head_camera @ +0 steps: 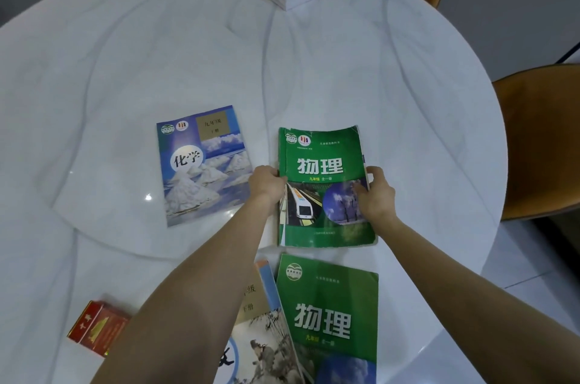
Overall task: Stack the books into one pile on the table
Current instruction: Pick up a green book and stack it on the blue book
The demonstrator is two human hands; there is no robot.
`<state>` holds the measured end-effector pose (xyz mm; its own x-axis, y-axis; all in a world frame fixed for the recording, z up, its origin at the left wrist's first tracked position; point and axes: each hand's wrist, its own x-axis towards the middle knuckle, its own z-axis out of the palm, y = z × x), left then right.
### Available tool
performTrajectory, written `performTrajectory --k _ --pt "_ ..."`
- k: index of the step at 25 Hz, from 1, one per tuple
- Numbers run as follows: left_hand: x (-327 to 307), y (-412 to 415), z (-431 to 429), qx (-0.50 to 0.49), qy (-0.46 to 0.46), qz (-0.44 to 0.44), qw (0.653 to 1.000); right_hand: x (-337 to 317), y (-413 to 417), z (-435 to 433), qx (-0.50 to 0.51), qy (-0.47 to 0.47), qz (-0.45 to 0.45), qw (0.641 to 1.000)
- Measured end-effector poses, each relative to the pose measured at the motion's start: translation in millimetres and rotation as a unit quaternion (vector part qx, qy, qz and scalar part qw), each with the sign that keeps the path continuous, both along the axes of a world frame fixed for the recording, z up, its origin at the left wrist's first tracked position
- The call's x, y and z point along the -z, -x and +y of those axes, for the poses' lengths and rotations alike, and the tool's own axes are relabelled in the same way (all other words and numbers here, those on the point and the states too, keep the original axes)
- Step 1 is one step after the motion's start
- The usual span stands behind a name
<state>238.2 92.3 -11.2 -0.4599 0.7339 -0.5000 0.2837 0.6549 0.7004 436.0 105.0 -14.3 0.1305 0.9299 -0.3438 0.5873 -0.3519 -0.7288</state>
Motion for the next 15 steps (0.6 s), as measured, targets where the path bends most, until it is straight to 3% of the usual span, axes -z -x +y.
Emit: performTrajectory --k 5,15 --pt "-16.7 6.6 0.4 -0.001 -0.051 0.045 0.998 -25.7 10.8 10.3 -0.029 -0.049 0.011 0.998" --pt "-50.1 104.8 -5.5 -0.133 -0.124 0.067 0.981 -62.5 117.8 55.5 -0.137 -0.091 0.038 0.986"
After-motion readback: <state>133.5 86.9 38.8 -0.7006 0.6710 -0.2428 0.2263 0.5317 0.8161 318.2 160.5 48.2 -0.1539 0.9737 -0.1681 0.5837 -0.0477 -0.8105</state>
